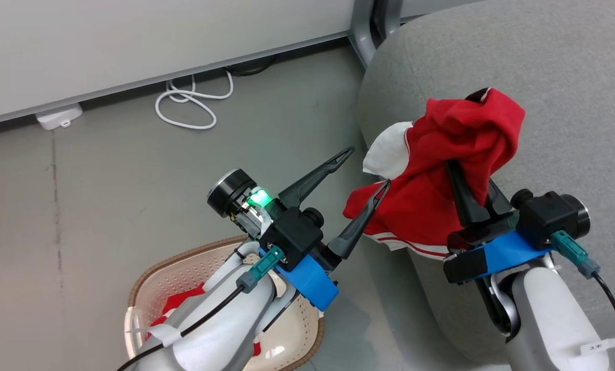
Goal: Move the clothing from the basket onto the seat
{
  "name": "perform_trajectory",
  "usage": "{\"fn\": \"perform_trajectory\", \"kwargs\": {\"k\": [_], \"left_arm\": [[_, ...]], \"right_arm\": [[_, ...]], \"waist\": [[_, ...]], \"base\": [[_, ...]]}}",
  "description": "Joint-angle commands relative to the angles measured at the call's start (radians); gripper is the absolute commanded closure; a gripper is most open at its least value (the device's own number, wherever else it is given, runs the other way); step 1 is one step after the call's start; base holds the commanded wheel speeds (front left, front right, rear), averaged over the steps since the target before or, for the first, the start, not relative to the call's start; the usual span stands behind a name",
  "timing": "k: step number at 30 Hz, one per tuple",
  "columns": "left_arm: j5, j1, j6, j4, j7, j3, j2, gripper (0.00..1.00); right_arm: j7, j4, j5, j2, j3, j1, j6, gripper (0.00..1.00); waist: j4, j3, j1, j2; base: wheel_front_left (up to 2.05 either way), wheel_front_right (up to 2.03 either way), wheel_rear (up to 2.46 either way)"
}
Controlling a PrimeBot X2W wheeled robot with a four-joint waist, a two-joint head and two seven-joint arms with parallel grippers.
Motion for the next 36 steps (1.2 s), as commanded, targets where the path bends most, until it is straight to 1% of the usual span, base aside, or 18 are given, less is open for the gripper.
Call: {"fn": "perform_trajectory", "kwargs": {"k": [1,10,13,22,29,32,36], "left_arm": [[-0.003,-0.016,-0.001,0.000,-0.003,-0.002,0.005,0.00],[-0.012,-0.035,-0.001,0.008,-0.003,-0.043,0.009,0.00],[-0.015,-0.038,-0.001,0.011,-0.003,-0.051,0.010,0.00],[-0.019,-0.047,-0.001,0.010,-0.003,-0.065,0.011,0.00],[-0.010,-0.069,-0.001,0.005,-0.003,-0.058,0.020,0.00],[-0.006,-0.084,-0.001,0.005,-0.003,-0.062,0.025,0.00],[0.000,-0.117,-0.001,0.003,-0.003,-0.073,0.036,0.00]], "right_arm": [[-0.004,-0.006,-0.007,0.005,-0.005,0.011,0.000,1.00],[-0.004,-0.038,-0.009,0.019,-0.082,0.067,0.000,1.00],[-0.004,-0.042,-0.011,0.022,-0.093,0.079,0.000,1.00],[-0.004,-0.055,-0.012,0.031,-0.108,0.078,0.000,1.00],[-0.004,-0.108,-0.016,0.029,-0.147,-0.032,0.000,1.00],[-0.004,-0.139,-0.014,0.006,-0.182,-0.122,0.000,1.00],[-0.004,-0.166,-0.008,-0.032,-0.258,-0.259,0.000,1.00]], "waist": [[-0.023,0.015,0.0000,0.0000],[-0.085,0.034,0.0000,0.0000],[-0.100,0.038,0.0000,0.0000],[-0.107,0.049,0.0000,0.0000],[-0.101,0.096,0.0000,0.0000],[-0.095,0.140,0.0000,0.0000],[-0.082,0.209,0.0000,0.0000]], "base": [[0.00,0.00,0.00],[0.00,0.00,0.00],[0.00,0.00,0.00],[0.00,0.00,0.00],[0.00,0.00,0.00],[0.00,0.00,0.00],[0.00,0.00,0.00]]}}
